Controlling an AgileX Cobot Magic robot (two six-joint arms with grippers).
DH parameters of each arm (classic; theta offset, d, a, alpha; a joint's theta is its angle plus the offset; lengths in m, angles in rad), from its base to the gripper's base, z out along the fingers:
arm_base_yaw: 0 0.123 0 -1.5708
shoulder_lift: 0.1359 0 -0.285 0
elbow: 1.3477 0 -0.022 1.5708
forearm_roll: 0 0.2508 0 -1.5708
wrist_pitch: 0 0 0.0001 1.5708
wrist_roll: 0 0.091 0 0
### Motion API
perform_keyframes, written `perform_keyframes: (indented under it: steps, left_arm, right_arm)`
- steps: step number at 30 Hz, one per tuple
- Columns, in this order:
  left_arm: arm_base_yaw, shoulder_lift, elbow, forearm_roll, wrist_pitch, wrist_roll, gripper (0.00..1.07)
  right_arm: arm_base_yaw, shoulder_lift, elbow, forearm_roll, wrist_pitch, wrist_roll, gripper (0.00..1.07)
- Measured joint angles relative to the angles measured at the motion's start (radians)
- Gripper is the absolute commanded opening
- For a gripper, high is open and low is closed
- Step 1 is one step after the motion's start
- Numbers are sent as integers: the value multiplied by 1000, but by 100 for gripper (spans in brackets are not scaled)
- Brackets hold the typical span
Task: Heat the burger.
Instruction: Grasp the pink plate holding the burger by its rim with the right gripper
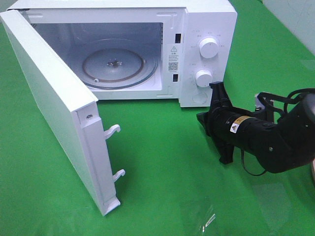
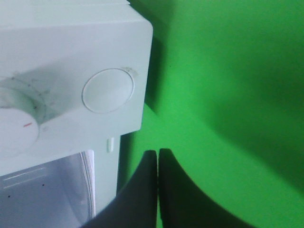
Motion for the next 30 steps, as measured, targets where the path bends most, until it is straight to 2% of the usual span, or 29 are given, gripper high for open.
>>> perform_keyframes:
  steps: [4, 6, 7, 10, 18, 24, 25, 26, 28, 30]
  left_arm:
    - [0, 0, 0, 0, 0, 0, 100]
    - [0, 0, 0, 0, 0, 0, 100]
    - [0, 0, 0, 0, 0, 0, 100]
    - [0, 0, 0, 0, 0, 0, 100]
    - [0, 0, 0, 0, 0, 0, 100]
    - [0, 0, 0, 0, 0, 0, 100]
    - [0, 0, 0, 0, 0, 0, 100]
    - [0, 0, 0, 0, 0, 0, 100]
    - [0, 0, 0, 0, 0, 0, 100]
    - [0, 0, 0, 0, 0, 0, 100]
  right_arm:
    - [0, -91, 40, -5, 72, -60, 0]
    - [0, -185, 49, -5, 207, -173, 0]
    - [0, -185, 49, -5, 207, -173, 0]
    - [-4, -282, 51, 6, 390, -357, 0]
    - [-7, -421, 48, 22, 654, -721, 3]
    - [-8, -504, -5, 21, 889, -948, 5]
    - [-8, -529, -35, 18, 991, -1044, 5]
    - [-8, -529, -35, 18, 991, -1044, 5]
    - [-8, -572, -84, -11, 1174, -1195, 6]
    - [-8, -572, -84, -11, 1174, -1195, 6]
